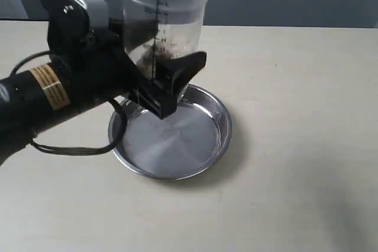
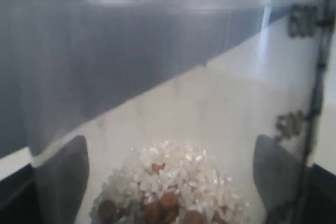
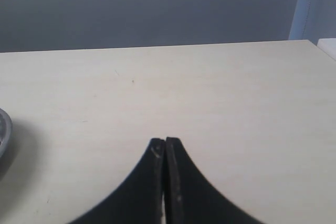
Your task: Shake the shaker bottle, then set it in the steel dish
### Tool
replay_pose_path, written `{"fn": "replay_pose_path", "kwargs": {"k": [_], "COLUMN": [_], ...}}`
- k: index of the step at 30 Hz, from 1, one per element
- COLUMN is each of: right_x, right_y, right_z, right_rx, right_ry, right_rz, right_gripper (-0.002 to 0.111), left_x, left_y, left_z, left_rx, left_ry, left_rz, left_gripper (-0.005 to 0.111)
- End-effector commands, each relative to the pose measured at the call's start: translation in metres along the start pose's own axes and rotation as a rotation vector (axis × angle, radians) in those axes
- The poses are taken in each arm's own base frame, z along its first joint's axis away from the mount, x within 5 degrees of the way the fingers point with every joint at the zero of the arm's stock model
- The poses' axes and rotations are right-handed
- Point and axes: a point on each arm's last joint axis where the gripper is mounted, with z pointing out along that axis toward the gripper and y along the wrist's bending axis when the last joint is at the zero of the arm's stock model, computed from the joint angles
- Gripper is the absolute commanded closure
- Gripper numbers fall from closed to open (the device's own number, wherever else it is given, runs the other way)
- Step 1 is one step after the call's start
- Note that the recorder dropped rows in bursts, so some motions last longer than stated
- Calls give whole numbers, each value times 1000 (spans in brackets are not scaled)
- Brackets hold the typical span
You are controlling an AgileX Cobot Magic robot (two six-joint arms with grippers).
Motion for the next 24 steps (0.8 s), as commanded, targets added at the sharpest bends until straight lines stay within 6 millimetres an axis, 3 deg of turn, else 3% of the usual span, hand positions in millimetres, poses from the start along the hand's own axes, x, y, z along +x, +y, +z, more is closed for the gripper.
{"fn": "replay_pose_path", "kwargs": {"k": [1,2,4,9,11,14,19,20,24], "right_x": [-1,-1,-1,-1,-1,-1,-1,-1,-1], "right_y": [0,0,0,0,0,0,0,0,0], "right_z": [0,0,0,0,0,0,0,0,0], "right_rx": [-3,-3,-3,-3,-3,-3,-3,-3,-3], "right_ry": [-14,-14,-14,-14,-14,-14,-14,-14,-14], "right_rz": [-3,-3,-3,-3,-3,-3,-3,-3,-3], "right_gripper": [109,109,109,109,109,109,109,109,109], "left_x": [58,69,68,5,-3,4,18,18,33], "left_y": [5,5,4,1,18,42,-4,-1,45], "left_z": [5,6,9,3,-1,-4,2,2,-1], "left_rx": [-31,-31,-13,-3,-147,-338,51,24,-365], "left_ry": [235,250,204,-42,-39,11,157,152,115], "left_rz": [-43,-65,-65,-19,20,-90,120,102,-202], "left_gripper": [106,106,106,106,106,106,106,106,106]}}
